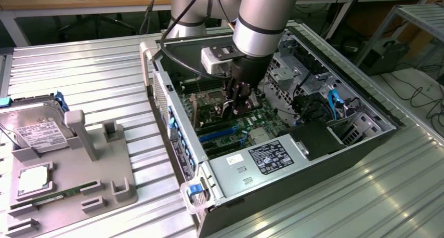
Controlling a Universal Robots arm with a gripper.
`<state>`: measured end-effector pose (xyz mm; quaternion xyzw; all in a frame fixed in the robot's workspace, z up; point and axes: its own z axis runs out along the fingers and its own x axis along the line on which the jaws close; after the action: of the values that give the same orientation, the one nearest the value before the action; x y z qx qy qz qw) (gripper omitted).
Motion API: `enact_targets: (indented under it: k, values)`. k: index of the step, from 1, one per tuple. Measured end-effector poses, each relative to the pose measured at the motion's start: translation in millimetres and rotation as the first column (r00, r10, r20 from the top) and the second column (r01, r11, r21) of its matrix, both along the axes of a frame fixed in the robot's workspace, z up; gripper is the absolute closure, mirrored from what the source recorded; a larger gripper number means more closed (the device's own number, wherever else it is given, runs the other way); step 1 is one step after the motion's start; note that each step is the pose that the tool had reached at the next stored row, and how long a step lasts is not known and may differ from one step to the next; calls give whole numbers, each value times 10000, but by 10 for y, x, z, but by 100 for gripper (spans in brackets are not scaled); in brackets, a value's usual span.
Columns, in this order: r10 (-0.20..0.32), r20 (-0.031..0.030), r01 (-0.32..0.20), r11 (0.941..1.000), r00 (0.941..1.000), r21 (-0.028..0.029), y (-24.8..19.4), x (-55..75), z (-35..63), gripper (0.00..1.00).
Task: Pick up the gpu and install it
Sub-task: 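Insert the gpu into the slot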
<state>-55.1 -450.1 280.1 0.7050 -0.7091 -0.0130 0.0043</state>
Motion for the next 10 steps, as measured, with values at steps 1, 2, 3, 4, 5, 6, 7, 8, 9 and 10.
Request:
enact_targets:
  k: [1, 2, 3, 4, 5, 6, 7, 8, 9, 10]
  values:
    - [0, -3, 0, 10000, 10000, 1, 0, -14, -4, 72]
    - [-1, -2, 1, 10000, 10000, 3, 1, -18, -12, 72]
    - [0, -3, 0, 10000, 10000, 4, 1, -18, -19, 72]
    - [1, -5, -1, 10000, 10000, 0, -4, -18, -26, 72]
    - [0, -6, 0, 10000, 10000, -1, -13, -19, -34, 72]
    - [-1, -4, 1, 10000, 10000, 1, -23, -19, -40, 72]
    - [-2, -4, 2, 10000, 10000, 2, -29, -21, -46, 72]
    - [-1, -3, 1, 10000, 10000, 4, -29, -26, -53, 72]
    - [-1, -4, 1, 10000, 10000, 3, -30, -36, -60, 72]
    - [0, -4, 0, 10000, 10000, 1, -30, -45, -66, 72]
